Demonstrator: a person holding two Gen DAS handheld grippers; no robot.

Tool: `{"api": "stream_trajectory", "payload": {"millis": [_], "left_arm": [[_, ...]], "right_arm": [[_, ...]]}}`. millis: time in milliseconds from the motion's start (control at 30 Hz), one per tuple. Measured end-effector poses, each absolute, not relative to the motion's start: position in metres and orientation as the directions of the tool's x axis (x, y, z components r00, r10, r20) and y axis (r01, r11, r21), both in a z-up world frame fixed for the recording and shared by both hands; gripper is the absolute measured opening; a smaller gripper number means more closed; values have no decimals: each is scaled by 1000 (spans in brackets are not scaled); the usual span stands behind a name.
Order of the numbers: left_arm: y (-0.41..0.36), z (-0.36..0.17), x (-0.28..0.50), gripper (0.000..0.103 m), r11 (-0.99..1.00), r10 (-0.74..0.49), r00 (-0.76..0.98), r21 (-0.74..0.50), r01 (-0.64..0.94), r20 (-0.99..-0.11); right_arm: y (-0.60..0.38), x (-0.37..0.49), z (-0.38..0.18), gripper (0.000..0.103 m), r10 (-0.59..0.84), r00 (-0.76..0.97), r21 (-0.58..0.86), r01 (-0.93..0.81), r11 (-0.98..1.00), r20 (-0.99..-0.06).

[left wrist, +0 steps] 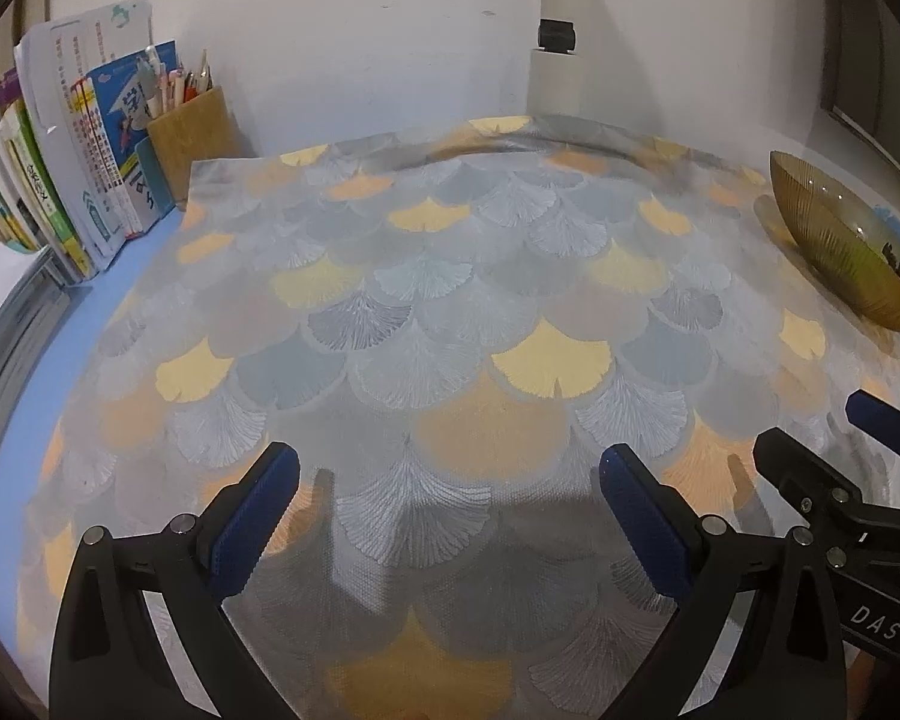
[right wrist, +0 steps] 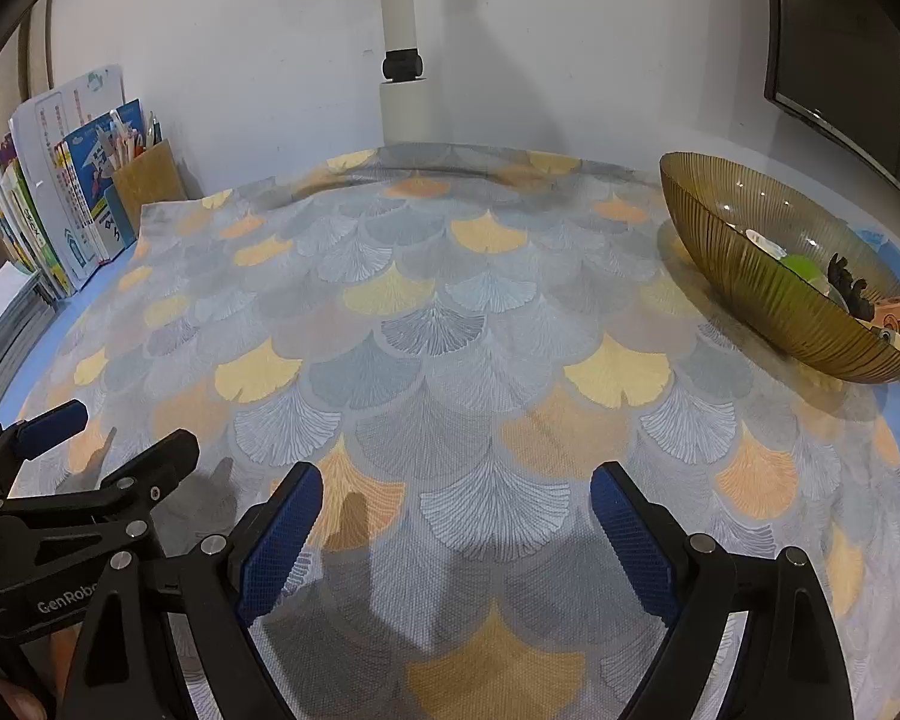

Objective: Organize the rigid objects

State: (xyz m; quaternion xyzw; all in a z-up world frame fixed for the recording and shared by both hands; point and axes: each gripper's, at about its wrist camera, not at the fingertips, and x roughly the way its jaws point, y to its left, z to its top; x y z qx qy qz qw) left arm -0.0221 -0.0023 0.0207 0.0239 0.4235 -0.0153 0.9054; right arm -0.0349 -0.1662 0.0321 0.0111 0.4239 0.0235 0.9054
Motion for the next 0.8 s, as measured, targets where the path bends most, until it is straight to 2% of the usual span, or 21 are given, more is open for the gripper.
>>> {"api": "stream_trajectory", "payload": {"millis": [133, 267, 633, 800], "left_arm": [[-2, 19, -18, 100, 998, -16, 622, 26, 59, -783], [1, 7, -4, 103, 997, -41, 532, -2, 75, -846], [4, 6, -3, 103, 999, -33, 539, -10, 45, -842], [7, 6, -1, 103, 998, -40, 538, -12, 55, -842]], "right_arm": [[-167, -34, 31, 90, 57, 636, 46, -33, 998, -770], [-165, -35, 31, 90, 54, 632, 40, -36, 999, -773], [-172, -25, 21, 90, 52, 570, 64, 0, 998, -820], [-173, -21, 16, 103, 62, 536, 72, -2, 997, -842]]}}
